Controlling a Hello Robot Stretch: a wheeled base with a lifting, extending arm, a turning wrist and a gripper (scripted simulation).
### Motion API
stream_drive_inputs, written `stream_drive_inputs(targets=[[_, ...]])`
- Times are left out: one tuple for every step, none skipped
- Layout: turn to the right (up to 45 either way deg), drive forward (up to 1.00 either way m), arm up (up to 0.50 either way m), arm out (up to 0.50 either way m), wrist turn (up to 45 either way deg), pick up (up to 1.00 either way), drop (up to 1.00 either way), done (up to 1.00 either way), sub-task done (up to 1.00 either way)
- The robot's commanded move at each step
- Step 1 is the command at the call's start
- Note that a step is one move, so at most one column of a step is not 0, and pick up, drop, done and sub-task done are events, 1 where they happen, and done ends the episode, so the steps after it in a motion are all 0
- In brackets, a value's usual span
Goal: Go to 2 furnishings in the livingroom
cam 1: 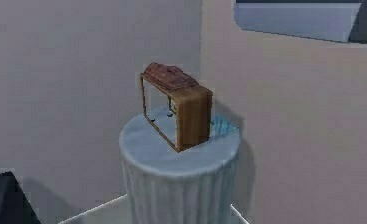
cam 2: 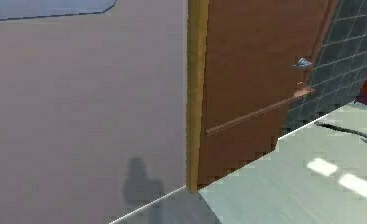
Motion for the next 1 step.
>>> stream_drive_inputs(targets=[[0.0,0.00,0.00,0.00,0.0,0.00,0.00,1.00,0.00]])
